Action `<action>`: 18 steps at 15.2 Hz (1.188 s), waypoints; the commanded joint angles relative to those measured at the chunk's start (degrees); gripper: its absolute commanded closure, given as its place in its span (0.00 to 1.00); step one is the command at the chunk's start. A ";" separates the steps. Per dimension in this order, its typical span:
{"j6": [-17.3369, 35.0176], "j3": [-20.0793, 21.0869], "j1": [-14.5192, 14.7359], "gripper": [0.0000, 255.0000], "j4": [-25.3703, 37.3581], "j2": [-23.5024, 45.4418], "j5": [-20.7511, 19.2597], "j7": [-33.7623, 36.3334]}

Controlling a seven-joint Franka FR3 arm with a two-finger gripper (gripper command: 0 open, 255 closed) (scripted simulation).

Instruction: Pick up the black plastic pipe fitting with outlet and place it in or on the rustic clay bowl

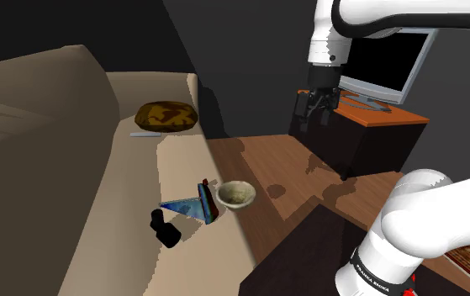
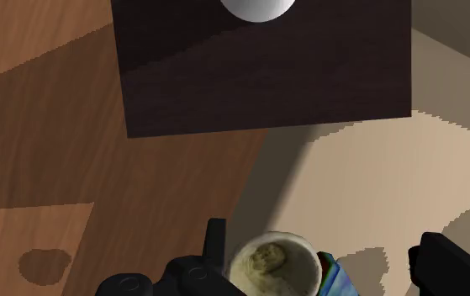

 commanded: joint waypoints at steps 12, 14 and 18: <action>22.49 5.63 3.69 0.00 -7.40 12.80 4.98 4.49; 26.62 6.69 4.31 0.00 -7.69 16.19 5.65 5.23; 34.62 8.82 5.36 0.00 -7.24 23.72 6.55 6.76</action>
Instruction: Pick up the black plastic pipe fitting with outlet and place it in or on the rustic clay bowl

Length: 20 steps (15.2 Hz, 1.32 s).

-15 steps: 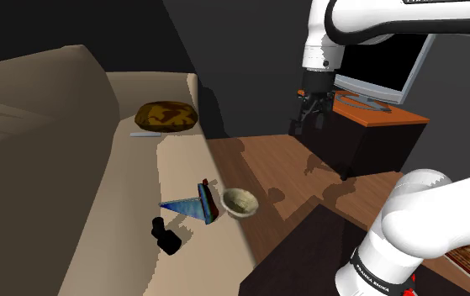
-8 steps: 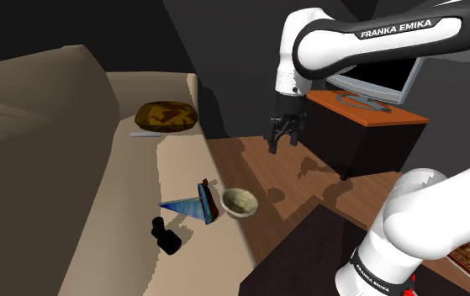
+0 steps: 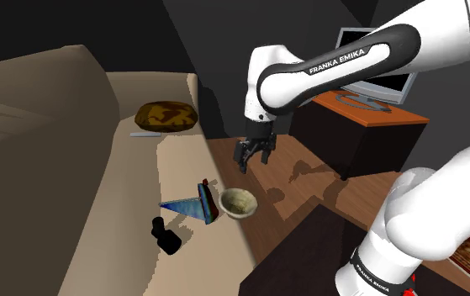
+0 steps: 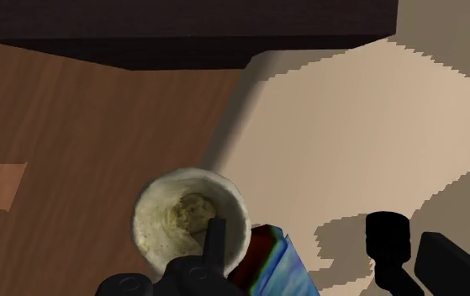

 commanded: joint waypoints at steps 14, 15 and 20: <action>23.67 5.99 3.25 0.00 11.86 32.19 -4.64 8.72; 24.68 6.04 3.65 0.00 13.26 34.43 -5.48 9.53; 28.46 5.41 6.43 0.00 21.31 45.44 -9.59 13.23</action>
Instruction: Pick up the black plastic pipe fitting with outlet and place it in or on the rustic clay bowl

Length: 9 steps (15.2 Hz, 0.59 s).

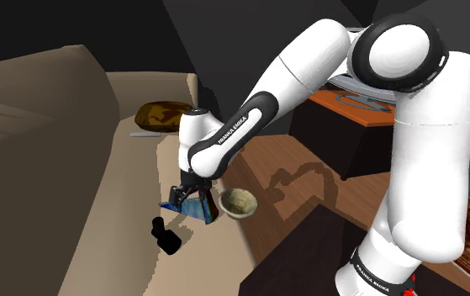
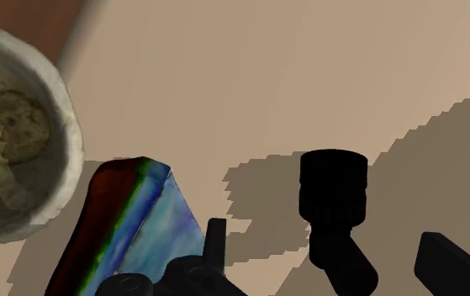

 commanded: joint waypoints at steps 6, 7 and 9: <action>2.75 -1.80 4.71 0.00 13.82 15.17 -4.26 3.60; 2.84 -2.06 5.40 0.00 16.08 17.31 -4.65 3.91; 2.83 -2.40 6.32 0.00 19.25 20.19 -5.09 4.26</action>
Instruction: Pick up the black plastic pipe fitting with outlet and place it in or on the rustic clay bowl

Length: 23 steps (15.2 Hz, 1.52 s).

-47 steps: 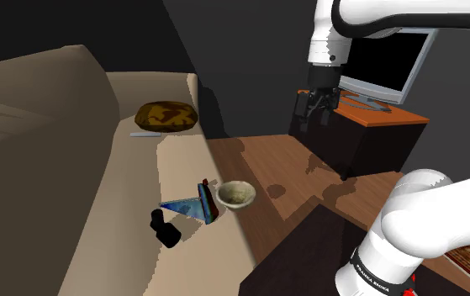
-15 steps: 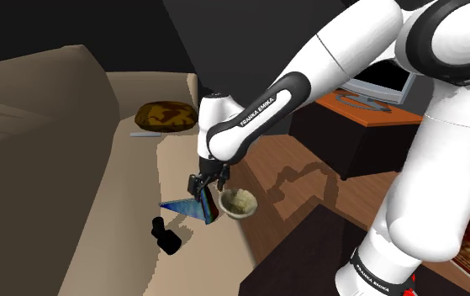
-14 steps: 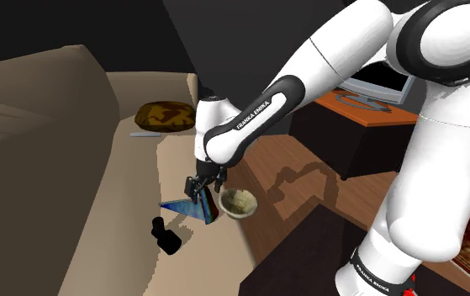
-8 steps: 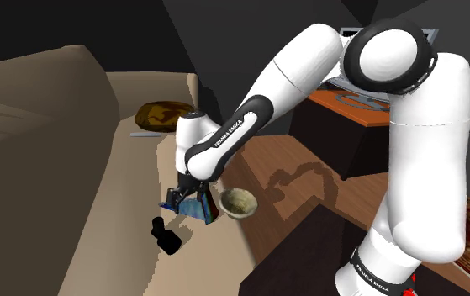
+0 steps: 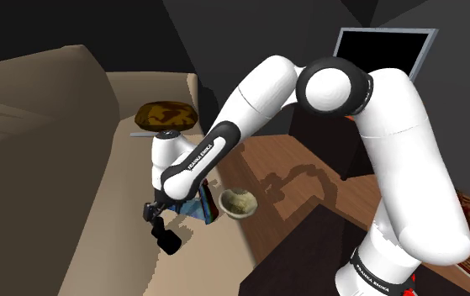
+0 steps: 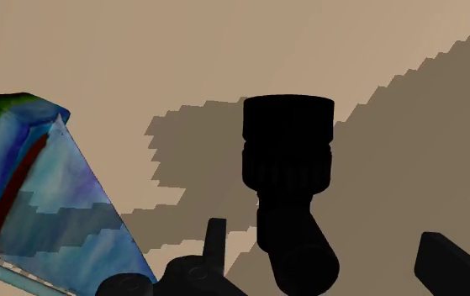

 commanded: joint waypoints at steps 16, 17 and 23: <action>2.98 -1.35 1.41 1.00 4.55 7.33 -1.17 0.60; 2.98 -1.35 1.41 1.00 4.55 7.33 -1.17 0.60; 2.98 -1.35 1.41 1.00 4.55 7.33 -1.17 0.60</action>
